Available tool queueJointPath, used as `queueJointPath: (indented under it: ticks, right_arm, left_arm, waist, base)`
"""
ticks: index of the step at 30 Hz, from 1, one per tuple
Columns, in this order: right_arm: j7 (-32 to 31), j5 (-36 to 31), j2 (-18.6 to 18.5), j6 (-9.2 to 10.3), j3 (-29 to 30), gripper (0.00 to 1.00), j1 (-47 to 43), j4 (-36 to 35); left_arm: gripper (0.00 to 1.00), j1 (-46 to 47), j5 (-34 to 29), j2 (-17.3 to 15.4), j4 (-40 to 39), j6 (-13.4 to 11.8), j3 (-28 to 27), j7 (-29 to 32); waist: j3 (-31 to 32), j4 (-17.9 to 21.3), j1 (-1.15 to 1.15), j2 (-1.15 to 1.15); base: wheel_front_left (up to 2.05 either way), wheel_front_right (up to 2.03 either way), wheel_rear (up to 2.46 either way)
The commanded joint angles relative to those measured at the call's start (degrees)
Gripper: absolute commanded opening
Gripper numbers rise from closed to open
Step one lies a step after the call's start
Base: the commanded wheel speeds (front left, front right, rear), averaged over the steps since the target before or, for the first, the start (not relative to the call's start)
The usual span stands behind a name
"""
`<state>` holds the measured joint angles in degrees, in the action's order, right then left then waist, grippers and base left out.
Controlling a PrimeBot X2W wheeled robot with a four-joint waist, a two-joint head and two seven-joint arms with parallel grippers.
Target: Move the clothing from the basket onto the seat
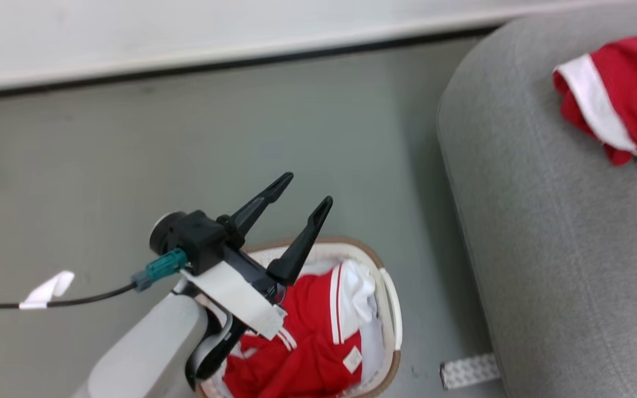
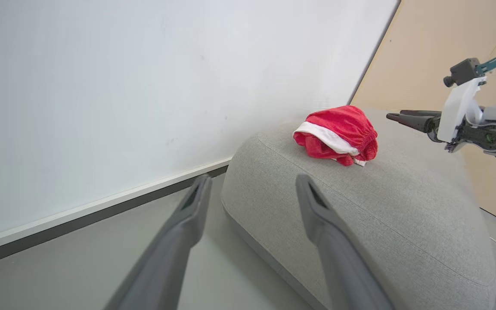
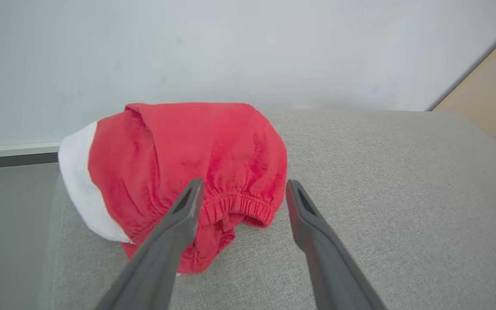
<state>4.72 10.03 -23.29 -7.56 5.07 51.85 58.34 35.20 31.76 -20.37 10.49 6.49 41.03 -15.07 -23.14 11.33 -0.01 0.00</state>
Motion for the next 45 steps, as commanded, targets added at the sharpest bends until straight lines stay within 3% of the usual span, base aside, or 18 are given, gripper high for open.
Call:
queueJointPath:
  ticks: [1,10,20,29,38,45]
  right_arm:
    - [0.27,1.67,-0.47,0.14,-1.25,1.0,-1.68,-1.18]
    - [0.27,11.64,0.8,0.14,-7.96,1.0,-8.56,-12.96]
    - [0.78,24.14,2.8,0.14,-12.51,1.0,-23.44,-30.81]
    - [6.89,17.13,7.53,0.14,-12.71,1.0,-35.19,-37.81]
    - [10.27,10.78,13.9,0.14,-11.35,1.0,-43.9,-41.65]
    - [10.44,7.58,17.87,0.14,-10.76,1.0,-47.31,-44.45]
  left_arm:
    - [1.0,-1.71,0.15,0.6,0.3,-0.28,-1.02,-0.06]
    - [1.0,-7.67,-0.55,2.98,1.41,-1.06,-6.58,-0.07]
    - [1.0,-16.29,-1.82,5.28,2.42,-2.54,-15.38,-0.07]
    - [1.0,-24.41,-6.67,7.55,0.5,-3.3,-27.36,-0.09]
    - [1.0,-30.77,-13.74,12.62,-0.52,-0.89,-37.81,-0.09]
    - [1.0,-31.92,-17.32,14.78,0.1,0.53,-41.37,-0.09]
  waist:
    - [5.8,-0.62,0.01,0.0]
    - [14.86,-3.4,0.01,0.0]
    - [22.24,-8.34,0.01,0.0]
    - [23.78,-10.79,0.01,0.0]
    - [23.71,-10.87,0.01,0.0]
    - [22.35,-10.22,0.01,0.0]
  base:
    - [0.0,0.0,0.0]
    - [0.0,0.0,0.0]
    - [0.0,0.0,0.0]
    - [0.0,0.0,0.0]
    - [0.0,0.0,0.0]
    - [0.0,0.0,0.0]
